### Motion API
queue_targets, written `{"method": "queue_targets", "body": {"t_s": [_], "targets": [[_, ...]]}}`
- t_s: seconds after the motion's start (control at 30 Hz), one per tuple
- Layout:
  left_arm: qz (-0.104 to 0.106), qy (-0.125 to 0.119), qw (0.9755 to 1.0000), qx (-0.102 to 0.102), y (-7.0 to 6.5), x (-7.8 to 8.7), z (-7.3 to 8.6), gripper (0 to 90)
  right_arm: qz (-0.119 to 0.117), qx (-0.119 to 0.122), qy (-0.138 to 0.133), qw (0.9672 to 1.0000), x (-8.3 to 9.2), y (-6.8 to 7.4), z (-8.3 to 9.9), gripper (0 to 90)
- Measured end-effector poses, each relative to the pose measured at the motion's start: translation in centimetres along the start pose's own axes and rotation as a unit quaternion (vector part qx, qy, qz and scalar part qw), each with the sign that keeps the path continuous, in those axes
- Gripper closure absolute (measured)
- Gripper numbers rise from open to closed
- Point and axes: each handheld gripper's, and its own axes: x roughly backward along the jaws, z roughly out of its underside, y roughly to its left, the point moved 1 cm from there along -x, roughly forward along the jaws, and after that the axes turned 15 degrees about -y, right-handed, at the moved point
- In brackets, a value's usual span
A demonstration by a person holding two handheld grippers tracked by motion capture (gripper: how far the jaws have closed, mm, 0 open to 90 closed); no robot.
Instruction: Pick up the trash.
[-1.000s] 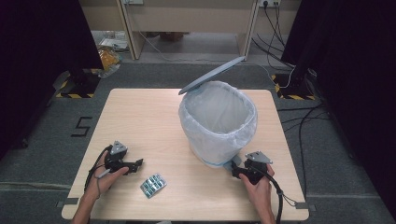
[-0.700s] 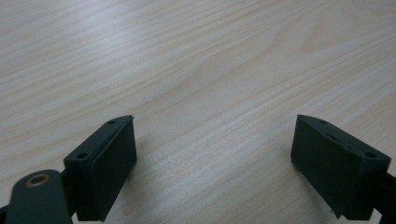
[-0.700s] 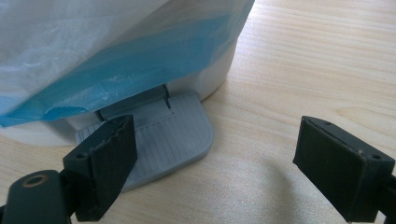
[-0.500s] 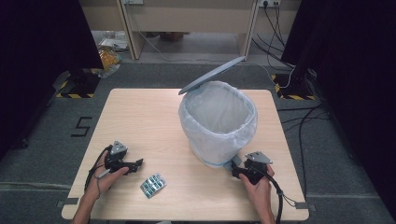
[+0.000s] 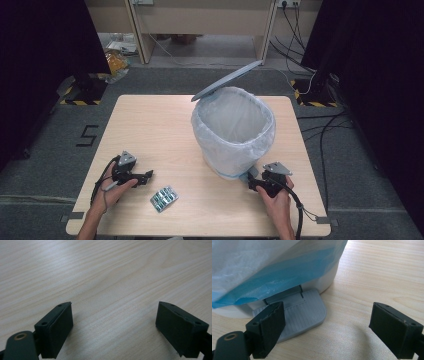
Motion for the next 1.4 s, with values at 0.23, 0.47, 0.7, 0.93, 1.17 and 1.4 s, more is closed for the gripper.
{"method": "queue_targets", "body": {"t_s": [0.23, 0.47, 0.7, 0.93, 1.17, 1.4], "targets": [[0.022, -0.006, 0.9997, -0.004, -0.8, 0.9, -0.1, 15.3, 0.004, 0.001, 0.001, 1.0, 0.1, 0.1, 0.0, 13.3], [0.062, -0.025, 0.9977, 0.011, -3.3, 3.1, -0.3, 15.0, 0.004, 0.0, 0.001, 1.0, 0.0, 0.1, 0.0, 13.3], [0.09, -0.042, 0.995, 0.009, -6.2, 4.7, 0.1, 15.1, 0.003, 0.0, 0.0, 1.0, 0.0, 0.1, 0.0, 13.3], [0.115, -0.035, 0.9928, -0.003, -8.3, 5.0, 0.5, 15.0, 0.003, -0.003, 0.001, 1.0, 0.0, 0.1, 0.0, 13.3], [0.13, -0.021, 0.9913, -0.011, -9.6, 4.4, 1.1, 15.0, 0.003, 0.0, 0.0, 1.0, 0.0, 0.1, 0.0, 13.3], [0.122, -0.011, 0.9921, -0.026, -10.0, 3.7, 1.8, 15.5, 0.0, 0.001, 0.0, 1.0, 0.0, 0.0, 0.0, 13.4]]}}
